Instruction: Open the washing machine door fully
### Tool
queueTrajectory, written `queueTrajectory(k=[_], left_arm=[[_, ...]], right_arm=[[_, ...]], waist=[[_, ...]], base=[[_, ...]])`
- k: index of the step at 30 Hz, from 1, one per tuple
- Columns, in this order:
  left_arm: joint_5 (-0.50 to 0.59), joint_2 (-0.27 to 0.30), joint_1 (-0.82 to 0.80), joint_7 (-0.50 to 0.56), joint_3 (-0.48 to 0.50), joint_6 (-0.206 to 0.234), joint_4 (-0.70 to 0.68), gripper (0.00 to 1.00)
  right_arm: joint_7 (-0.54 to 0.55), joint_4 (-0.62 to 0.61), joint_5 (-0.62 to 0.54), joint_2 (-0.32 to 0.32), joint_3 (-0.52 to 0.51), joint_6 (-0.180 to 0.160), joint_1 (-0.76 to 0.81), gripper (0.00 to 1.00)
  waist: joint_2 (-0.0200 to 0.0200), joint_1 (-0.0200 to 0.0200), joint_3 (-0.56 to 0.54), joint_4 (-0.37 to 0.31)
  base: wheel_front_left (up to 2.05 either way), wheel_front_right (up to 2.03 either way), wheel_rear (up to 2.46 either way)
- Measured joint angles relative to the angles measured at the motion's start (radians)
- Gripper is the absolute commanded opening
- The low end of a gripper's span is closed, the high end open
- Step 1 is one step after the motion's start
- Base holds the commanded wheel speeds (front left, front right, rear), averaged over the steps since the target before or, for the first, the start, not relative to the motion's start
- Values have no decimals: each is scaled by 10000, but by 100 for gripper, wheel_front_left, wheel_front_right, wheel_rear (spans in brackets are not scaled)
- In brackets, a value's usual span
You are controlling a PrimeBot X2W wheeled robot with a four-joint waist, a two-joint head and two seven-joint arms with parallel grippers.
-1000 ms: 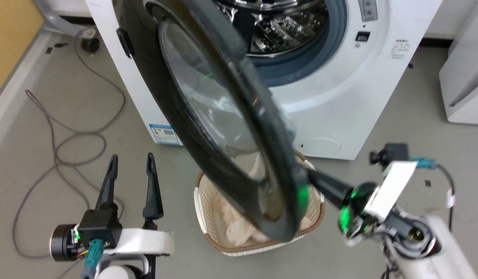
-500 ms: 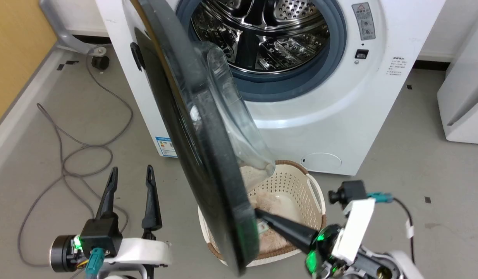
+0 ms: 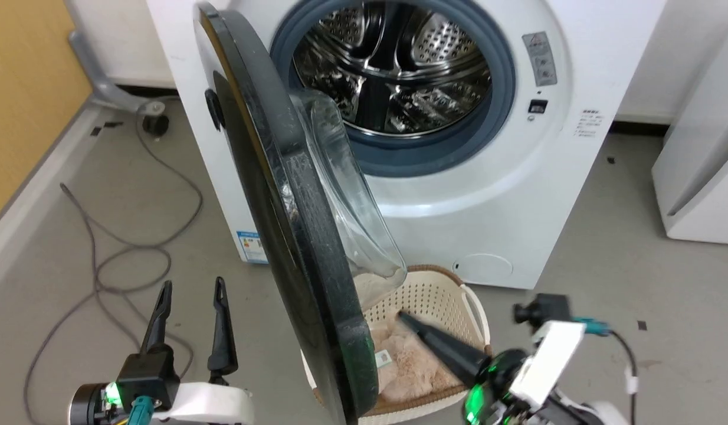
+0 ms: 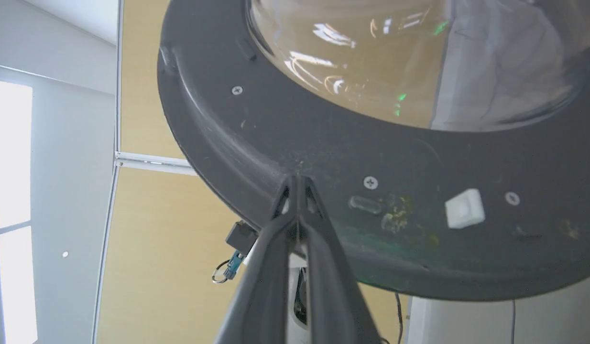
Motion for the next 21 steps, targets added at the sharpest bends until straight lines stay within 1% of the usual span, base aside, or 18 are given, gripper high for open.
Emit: queueTrajectory(k=[5,9,13,17,21], left_arm=[[6,2,123,0,50,-8,19,100],[8,2,127,0,71,-67,21,100],[8,0,145,0,94,-71,19,100],[8,2,250,0,150,-71,12,100],[8,0,329,0,207,-75,13,100]], right_arm=[[-1223,-374,-98,8,-738,0,-7,0],[-2433,-821,-696,8,-1384,0,-25,0],[-3965,-1022,-1488,0,-2109,0,-29,0],[-5584,-1335,-3344,-364,-2240,0,-29,0],[-7411,-1267,-5513,-943,-2245,0,19,0]], waist=[[0,0,-180,-153],[0,1,-263,-275],[0,1,-334,-365],[0,0,-370,-459],[0,1,-389,-531]], base=[[0,0,0],[0,0,0],[0,0,0],[0,0,0],[0,0,0]])
